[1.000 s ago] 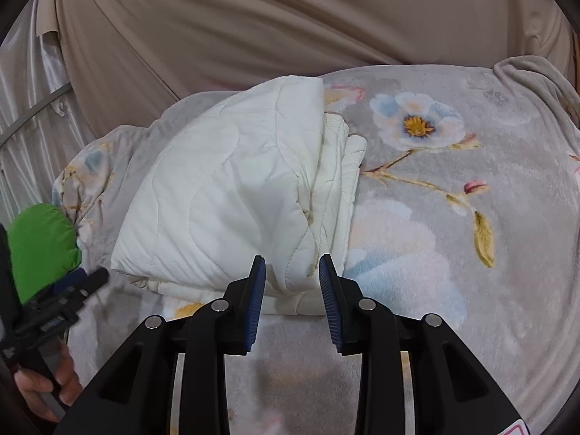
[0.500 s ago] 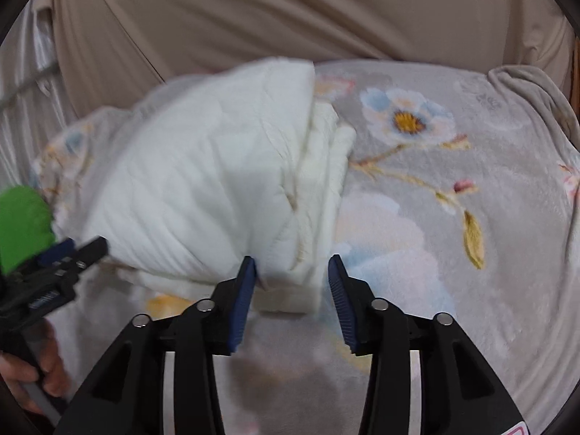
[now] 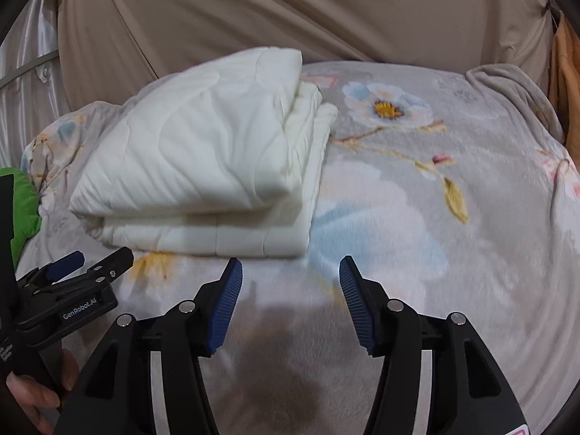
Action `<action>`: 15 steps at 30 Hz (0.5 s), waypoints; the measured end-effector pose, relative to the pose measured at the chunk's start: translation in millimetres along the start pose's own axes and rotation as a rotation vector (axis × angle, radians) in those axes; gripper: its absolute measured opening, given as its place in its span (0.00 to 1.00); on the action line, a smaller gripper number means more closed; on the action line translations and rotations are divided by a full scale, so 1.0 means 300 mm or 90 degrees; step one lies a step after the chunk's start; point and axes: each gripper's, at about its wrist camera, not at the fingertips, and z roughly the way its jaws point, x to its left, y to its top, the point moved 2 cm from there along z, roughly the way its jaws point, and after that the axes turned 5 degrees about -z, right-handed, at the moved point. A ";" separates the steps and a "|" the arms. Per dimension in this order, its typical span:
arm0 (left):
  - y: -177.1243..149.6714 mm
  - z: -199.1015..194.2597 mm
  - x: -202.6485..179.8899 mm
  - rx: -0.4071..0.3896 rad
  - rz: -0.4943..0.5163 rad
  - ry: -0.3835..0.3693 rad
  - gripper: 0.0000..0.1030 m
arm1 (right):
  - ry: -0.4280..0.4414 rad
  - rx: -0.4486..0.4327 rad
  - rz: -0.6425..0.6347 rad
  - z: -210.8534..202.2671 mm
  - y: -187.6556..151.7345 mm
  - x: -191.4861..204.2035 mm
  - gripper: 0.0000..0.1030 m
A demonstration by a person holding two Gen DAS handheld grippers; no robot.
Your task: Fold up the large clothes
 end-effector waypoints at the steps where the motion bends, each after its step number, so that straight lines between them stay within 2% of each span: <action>1: -0.001 -0.004 -0.004 -0.007 0.004 0.002 0.89 | 0.001 0.006 0.003 0.009 -0.014 0.002 0.55; 5: -0.006 -0.026 -0.006 -0.030 -0.001 0.018 0.89 | -0.011 0.032 -0.017 0.046 -0.056 0.029 0.55; 10: -0.007 -0.038 -0.016 -0.042 0.007 0.038 0.91 | -0.031 0.018 -0.048 0.035 -0.062 0.062 0.57; 15: -0.011 -0.055 -0.031 -0.055 0.020 0.038 0.91 | -0.031 0.010 -0.041 0.028 -0.063 0.051 0.57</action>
